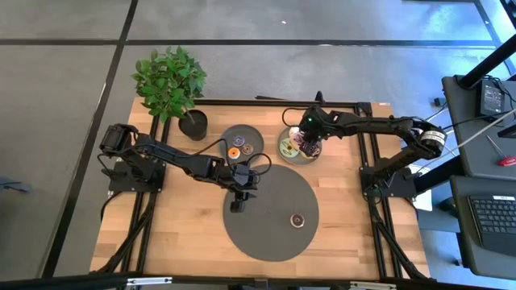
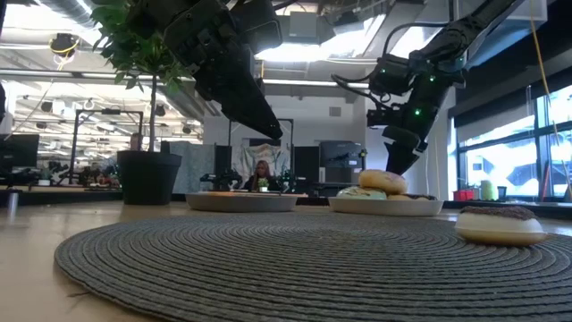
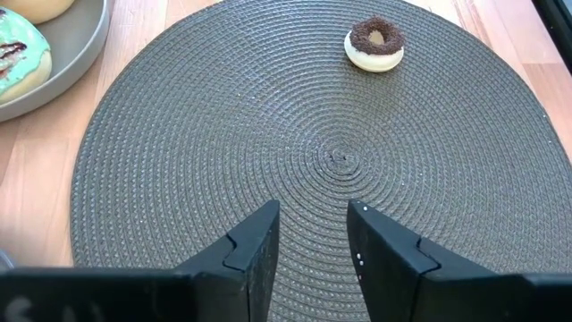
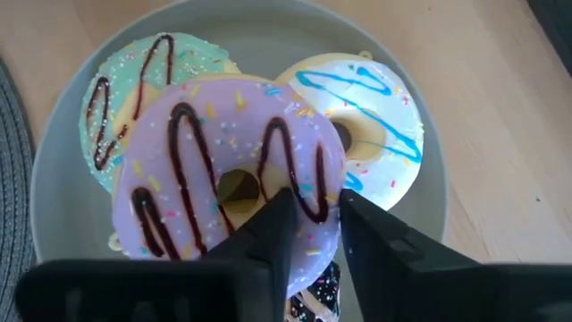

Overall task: Pick & Place donuts
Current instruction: Put the large pink donut on the light gray plate

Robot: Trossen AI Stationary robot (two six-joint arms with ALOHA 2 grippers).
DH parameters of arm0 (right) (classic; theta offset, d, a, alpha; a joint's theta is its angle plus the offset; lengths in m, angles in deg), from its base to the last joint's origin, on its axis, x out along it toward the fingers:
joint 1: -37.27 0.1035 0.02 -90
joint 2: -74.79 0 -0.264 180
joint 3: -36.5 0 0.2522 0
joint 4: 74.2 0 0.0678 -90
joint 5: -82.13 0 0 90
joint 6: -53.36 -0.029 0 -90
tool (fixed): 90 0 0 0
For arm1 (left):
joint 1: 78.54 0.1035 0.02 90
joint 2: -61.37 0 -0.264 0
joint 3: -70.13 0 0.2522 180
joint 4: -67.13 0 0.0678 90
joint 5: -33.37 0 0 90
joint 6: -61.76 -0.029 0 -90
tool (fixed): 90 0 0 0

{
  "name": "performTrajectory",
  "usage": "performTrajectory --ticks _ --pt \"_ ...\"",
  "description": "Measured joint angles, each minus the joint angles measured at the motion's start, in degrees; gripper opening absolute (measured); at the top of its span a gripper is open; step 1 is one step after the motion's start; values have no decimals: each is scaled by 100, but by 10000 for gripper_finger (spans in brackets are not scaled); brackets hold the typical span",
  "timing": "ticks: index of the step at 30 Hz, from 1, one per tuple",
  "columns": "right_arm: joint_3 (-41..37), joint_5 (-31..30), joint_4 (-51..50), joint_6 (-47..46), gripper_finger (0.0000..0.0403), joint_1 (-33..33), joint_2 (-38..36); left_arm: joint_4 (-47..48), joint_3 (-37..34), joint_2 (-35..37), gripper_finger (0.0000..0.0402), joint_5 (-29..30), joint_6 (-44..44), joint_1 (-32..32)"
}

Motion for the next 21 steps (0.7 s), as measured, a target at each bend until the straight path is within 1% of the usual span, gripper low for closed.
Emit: performTrajectory --ticks 4,8,21 --pt "0 -2 2 -113 122 0 -2 0 0 0 131 0 0 0" --pt "51 -2 -58 -181 138 0 -2 0 0 0 132 0 0 0" --pt "390 0 -500 -185 142 0 -13 0 0 0 130 0 0 2"
